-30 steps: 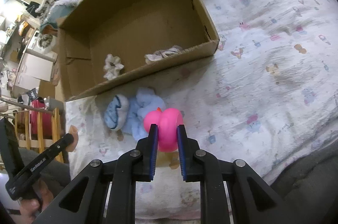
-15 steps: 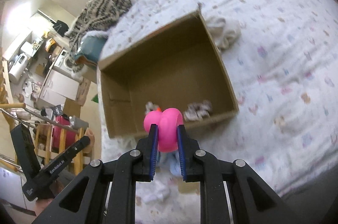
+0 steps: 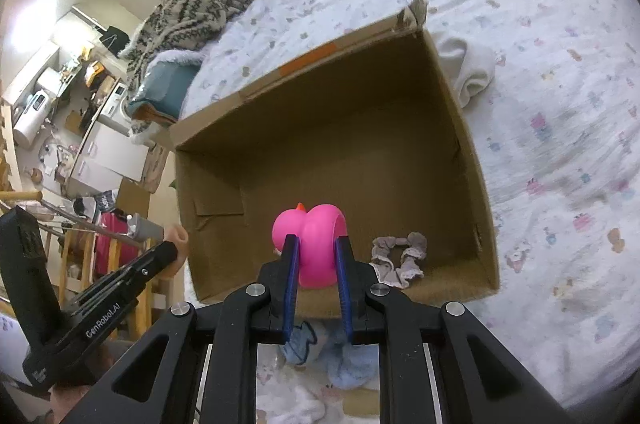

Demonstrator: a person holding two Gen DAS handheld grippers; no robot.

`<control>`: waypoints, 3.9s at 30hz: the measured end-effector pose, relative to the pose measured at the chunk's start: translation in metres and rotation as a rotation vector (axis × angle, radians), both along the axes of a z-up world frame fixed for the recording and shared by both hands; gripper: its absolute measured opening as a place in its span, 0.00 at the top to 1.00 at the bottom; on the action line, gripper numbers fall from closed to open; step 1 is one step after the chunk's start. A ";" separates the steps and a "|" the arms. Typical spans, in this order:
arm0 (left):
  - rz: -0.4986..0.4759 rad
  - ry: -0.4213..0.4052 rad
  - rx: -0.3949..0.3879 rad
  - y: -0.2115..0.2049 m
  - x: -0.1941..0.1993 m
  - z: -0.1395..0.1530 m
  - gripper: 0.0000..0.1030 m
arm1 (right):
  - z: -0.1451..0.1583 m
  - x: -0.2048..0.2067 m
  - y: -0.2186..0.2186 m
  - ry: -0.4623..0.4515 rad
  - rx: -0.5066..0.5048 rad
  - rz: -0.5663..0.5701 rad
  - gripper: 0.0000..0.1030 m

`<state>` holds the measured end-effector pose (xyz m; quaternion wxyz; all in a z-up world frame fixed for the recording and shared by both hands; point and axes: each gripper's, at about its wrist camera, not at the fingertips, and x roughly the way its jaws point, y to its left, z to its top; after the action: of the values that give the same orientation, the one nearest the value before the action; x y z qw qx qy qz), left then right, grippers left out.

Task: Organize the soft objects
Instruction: 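Lower both held toys into the box and open both tools, then withdraw both tools from the box toward the remaining items, then grasp the white sock with the left tool while the right tool grasps the tan patch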

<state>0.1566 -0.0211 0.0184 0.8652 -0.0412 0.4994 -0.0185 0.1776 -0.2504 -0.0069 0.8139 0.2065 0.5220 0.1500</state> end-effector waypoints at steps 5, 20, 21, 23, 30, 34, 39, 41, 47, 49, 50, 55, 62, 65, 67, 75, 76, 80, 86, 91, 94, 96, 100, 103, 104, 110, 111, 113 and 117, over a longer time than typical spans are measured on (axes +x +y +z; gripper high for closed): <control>0.011 0.055 -0.026 0.001 0.007 -0.027 0.96 | -0.015 0.006 -0.001 0.022 0.007 -0.007 0.81; 0.026 0.141 -0.047 0.003 0.013 -0.058 0.95 | -0.044 0.015 0.017 0.082 -0.011 0.053 0.81; 0.023 0.143 -0.043 0.002 0.013 -0.059 0.95 | -0.045 0.015 0.018 0.086 -0.013 0.057 0.81; 0.021 0.143 -0.039 0.001 0.013 -0.060 0.95 | -0.046 0.016 0.021 0.091 -0.015 0.063 0.81; 0.017 0.146 -0.031 -0.003 0.012 -0.061 0.93 | -0.054 0.016 0.021 0.120 -0.010 0.064 0.81; 0.014 0.143 -0.022 -0.007 0.010 -0.060 0.91 | -0.054 0.016 0.023 0.115 -0.015 0.075 0.81; 0.007 0.141 -0.014 -0.012 0.010 -0.058 0.89 | -0.051 0.016 0.026 0.103 -0.015 0.085 0.81; 0.006 0.141 -0.015 -0.014 0.009 -0.057 0.83 | -0.050 0.016 0.025 0.098 -0.010 0.084 0.81; 0.006 0.130 -0.018 -0.016 0.007 -0.053 0.57 | -0.041 0.013 0.023 0.052 -0.013 0.074 0.81; 0.011 0.119 -0.024 -0.015 0.006 -0.051 0.49 | -0.039 0.013 0.022 0.044 -0.004 0.073 0.80; 0.013 0.114 -0.028 -0.015 0.006 -0.050 0.48 | -0.037 0.013 0.021 0.039 -0.009 0.070 0.78; 0.011 0.097 -0.044 -0.014 0.005 -0.046 0.46 | -0.031 0.012 0.018 0.008 -0.018 0.048 0.33; -0.020 0.030 -0.007 -0.018 -0.005 -0.033 0.46 | -0.025 0.008 0.009 -0.016 -0.034 0.012 0.31; -0.025 0.012 -0.005 -0.020 -0.012 -0.028 0.45 | -0.023 0.005 0.004 -0.017 -0.038 0.000 0.31; -0.025 0.001 -0.006 -0.019 -0.017 -0.025 0.45 | -0.022 0.002 0.000 -0.020 -0.038 -0.005 0.31; -0.022 -0.008 0.006 -0.013 -0.029 -0.017 0.45 | -0.013 -0.013 -0.005 -0.038 -0.059 -0.014 0.31; -0.022 -0.006 0.013 -0.012 -0.032 -0.016 0.45 | -0.011 -0.015 -0.005 -0.042 -0.066 -0.013 0.31; -0.017 -0.003 0.028 -0.009 -0.041 -0.016 0.45 | -0.009 -0.024 -0.007 -0.050 -0.070 -0.012 0.31; -0.004 0.015 0.029 -0.004 -0.050 -0.018 0.44 | -0.008 -0.039 -0.009 -0.046 -0.081 -0.009 0.31; 0.002 0.026 0.017 -0.001 -0.060 -0.019 0.45 | -0.011 -0.048 -0.013 -0.027 -0.070 -0.014 0.31; 0.000 0.033 0.013 0.001 -0.067 -0.020 0.44 | -0.013 -0.054 -0.012 -0.016 -0.062 -0.014 0.31; 0.002 0.045 0.011 0.003 -0.072 -0.022 0.44 | -0.014 -0.058 -0.012 -0.011 -0.059 -0.013 0.31; 0.038 0.078 -0.010 0.014 -0.082 -0.029 0.44 | -0.017 -0.065 -0.012 0.008 -0.064 -0.019 0.31; 0.053 0.133 -0.044 0.018 -0.084 -0.039 0.44 | -0.022 -0.069 -0.013 0.035 -0.055 -0.024 0.32; 0.048 0.162 -0.063 0.019 -0.084 -0.044 0.44 | -0.023 -0.069 -0.013 0.044 -0.054 -0.026 0.31; -0.021 0.382 -0.138 0.004 -0.093 -0.086 0.44 | -0.037 -0.073 -0.014 0.104 -0.074 -0.044 0.31; -0.035 0.409 -0.137 -0.001 -0.095 -0.093 0.44 | -0.038 -0.073 -0.015 0.112 -0.077 -0.047 0.31; -0.065 0.437 -0.137 -0.010 -0.099 -0.103 0.44 | -0.042 -0.073 -0.016 0.131 -0.080 -0.051 0.31; -0.117 0.491 -0.156 -0.029 -0.101 -0.121 0.44 | -0.052 -0.074 -0.018 0.180 -0.084 -0.052 0.31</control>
<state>0.0561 -0.0504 -0.1024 0.7098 -0.0821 0.6929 -0.0966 0.1033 -0.2684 -0.0589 0.7753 0.1985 0.5931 0.0877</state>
